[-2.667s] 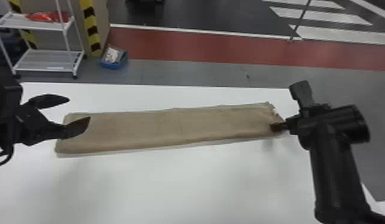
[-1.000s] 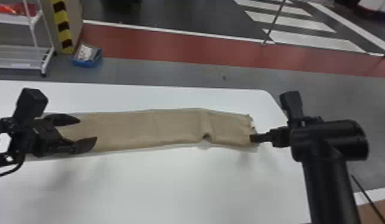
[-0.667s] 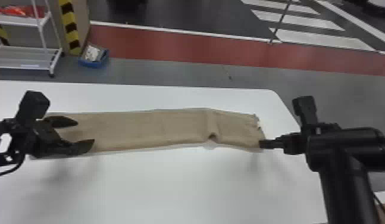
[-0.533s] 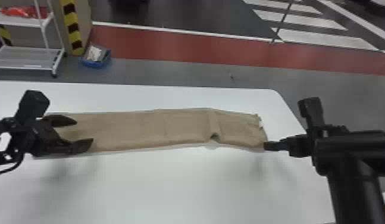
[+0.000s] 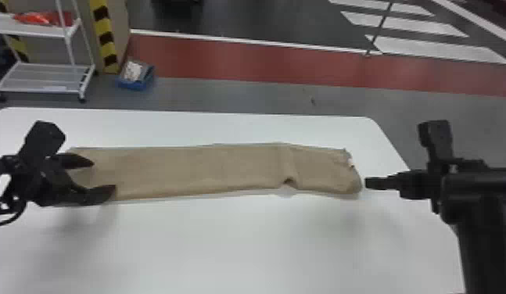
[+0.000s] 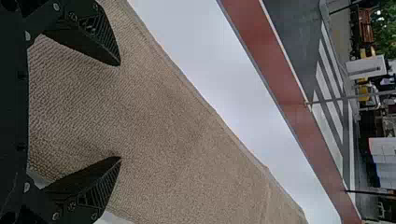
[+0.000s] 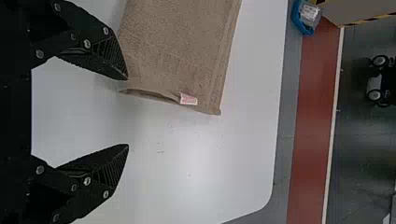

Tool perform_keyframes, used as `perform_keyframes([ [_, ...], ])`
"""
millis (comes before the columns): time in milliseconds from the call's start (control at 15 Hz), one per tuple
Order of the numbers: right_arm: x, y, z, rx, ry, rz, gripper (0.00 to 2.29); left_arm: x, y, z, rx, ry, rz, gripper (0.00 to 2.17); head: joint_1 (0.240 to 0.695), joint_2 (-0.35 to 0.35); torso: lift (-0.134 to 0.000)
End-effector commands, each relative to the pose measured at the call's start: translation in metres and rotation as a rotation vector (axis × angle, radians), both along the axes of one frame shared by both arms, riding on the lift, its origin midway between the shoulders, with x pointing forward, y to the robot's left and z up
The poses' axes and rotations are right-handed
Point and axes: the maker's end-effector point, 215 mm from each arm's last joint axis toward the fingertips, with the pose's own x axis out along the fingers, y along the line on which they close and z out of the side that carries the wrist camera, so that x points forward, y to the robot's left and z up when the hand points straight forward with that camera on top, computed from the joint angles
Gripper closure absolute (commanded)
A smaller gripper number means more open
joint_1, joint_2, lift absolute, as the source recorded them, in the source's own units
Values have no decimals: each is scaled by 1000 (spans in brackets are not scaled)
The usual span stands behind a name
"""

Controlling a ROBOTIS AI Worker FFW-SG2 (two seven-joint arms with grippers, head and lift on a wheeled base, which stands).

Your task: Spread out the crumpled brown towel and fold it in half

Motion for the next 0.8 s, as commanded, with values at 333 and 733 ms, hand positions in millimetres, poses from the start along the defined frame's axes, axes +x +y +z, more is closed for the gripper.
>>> perform_keyframes([
  [333,66,6,0,-5,-31,-31,444,1,21,7,32,-32,-15,198,695,-182,-123],
  [733,101,7,-2,-71,6,-28,444,-1,19,11,21,-43,-27,205,695,-162,-123],
])
